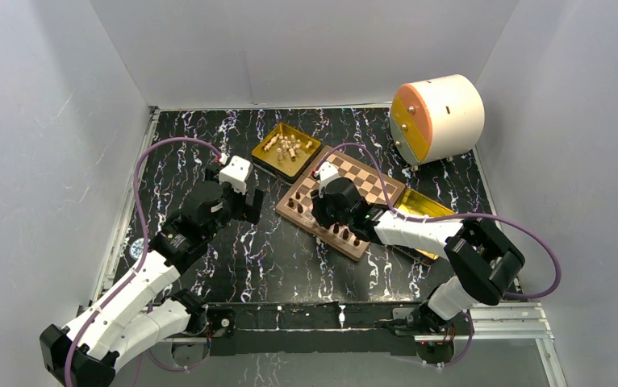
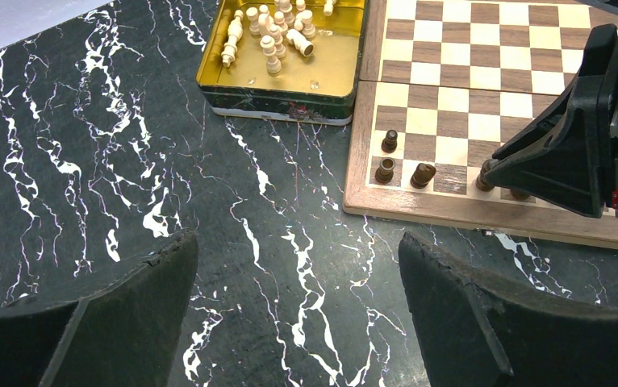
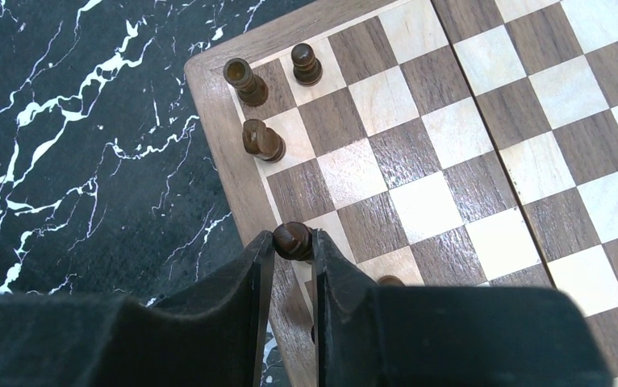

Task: Set up the chess pieces on the board
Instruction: Place the chess piece on the chessboard, then pick up the chess piece from the storage box.

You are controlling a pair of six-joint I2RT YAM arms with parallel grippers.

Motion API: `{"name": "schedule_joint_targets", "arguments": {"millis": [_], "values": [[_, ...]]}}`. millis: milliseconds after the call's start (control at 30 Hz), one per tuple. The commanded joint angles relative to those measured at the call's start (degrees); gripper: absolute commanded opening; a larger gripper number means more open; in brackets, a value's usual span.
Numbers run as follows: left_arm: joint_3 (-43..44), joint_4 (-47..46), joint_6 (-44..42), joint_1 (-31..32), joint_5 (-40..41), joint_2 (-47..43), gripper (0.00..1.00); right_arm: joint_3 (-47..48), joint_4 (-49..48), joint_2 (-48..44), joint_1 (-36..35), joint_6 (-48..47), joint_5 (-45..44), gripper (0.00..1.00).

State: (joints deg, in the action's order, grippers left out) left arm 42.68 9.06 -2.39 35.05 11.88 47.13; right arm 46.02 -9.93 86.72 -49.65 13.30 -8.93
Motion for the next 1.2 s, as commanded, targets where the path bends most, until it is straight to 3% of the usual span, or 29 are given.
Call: {"name": "schedule_joint_targets", "arguments": {"millis": [0, 433, 667, 833, 1033, 1167], "values": [[-0.1, -1.2, -0.2, 0.0, 0.8, -0.6, 0.91, 1.6, 0.8, -2.1, -0.3, 0.1, -1.1, 0.32], [-0.1, -1.2, -0.2, 0.0, 0.5, -0.6, 0.92, 2.5, 2.7, -2.9, -0.4, 0.1, -2.3, 0.36], [-0.2, -1.4, 0.3, 0.0, -0.4, -0.1, 0.92, 5.0, 4.7, -4.0, -0.4, 0.8, -2.8, 0.47], [1.4, -0.4, 2.0, 0.0, -0.5, 2.1, 0.92, 8.2, 7.4, -5.7, -0.4, 1.4, -3.2, 0.48], [4.8, 3.3, 7.7, 0.0, 0.4, 7.1, 0.95, 14.2, 17.7, -6.3, -0.2, 6.3, -7.8, 0.48], [6.4, 5.7, 7.3, -0.1, -3.5, 10.4, 0.94, 16.8, 25.5, -6.7, -0.1, 9.5, -10.5, 0.46]]}}
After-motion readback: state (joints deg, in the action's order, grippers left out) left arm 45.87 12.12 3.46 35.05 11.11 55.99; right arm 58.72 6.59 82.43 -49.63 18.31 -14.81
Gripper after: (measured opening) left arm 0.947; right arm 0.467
